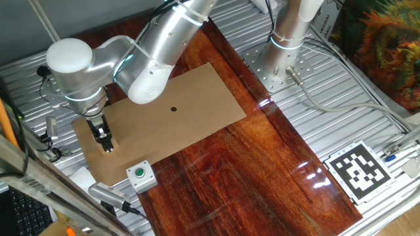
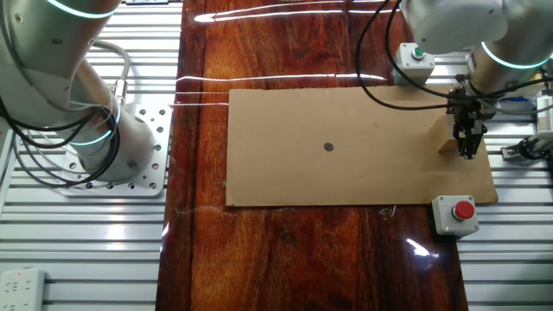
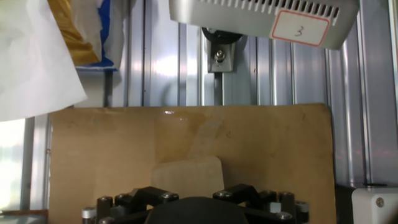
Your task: Hold a small block with the gripper and sweep it from left to right on the table
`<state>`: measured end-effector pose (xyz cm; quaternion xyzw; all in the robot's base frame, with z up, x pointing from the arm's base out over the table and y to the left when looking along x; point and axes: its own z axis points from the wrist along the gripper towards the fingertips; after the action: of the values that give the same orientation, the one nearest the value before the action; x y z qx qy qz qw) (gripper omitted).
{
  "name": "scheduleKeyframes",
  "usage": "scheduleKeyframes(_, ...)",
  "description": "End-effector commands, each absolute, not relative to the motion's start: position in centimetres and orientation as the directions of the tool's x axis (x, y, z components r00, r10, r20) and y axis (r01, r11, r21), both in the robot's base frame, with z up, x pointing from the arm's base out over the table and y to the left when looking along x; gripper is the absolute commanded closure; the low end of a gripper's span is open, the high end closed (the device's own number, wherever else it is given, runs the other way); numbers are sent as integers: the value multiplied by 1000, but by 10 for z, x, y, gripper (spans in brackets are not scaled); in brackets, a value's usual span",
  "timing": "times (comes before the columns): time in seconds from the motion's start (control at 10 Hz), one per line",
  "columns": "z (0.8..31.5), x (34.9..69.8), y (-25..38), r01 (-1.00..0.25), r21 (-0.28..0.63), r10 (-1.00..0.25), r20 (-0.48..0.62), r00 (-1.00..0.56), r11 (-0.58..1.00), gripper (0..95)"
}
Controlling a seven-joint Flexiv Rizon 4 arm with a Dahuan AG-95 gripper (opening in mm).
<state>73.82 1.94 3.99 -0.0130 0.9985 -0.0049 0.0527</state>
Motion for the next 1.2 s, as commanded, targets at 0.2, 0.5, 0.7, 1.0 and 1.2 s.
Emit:
scheduleKeyframes(0.2,40,739,20,-24,-12,-25,-105,-994,1000,380)
scheduleKeyframes(0.5,41,741,20,-12,-5,-12,-104,-995,1000,380)
scheduleKeyframes(0.7,41,741,20,-9,-6,-10,-104,-995,1000,380)
scheduleKeyframes(1.0,41,741,20,-4,-10,-5,-101,-995,1000,570)
scheduleKeyframes(1.2,42,741,20,3,-2,3,-101,-995,1000,570)
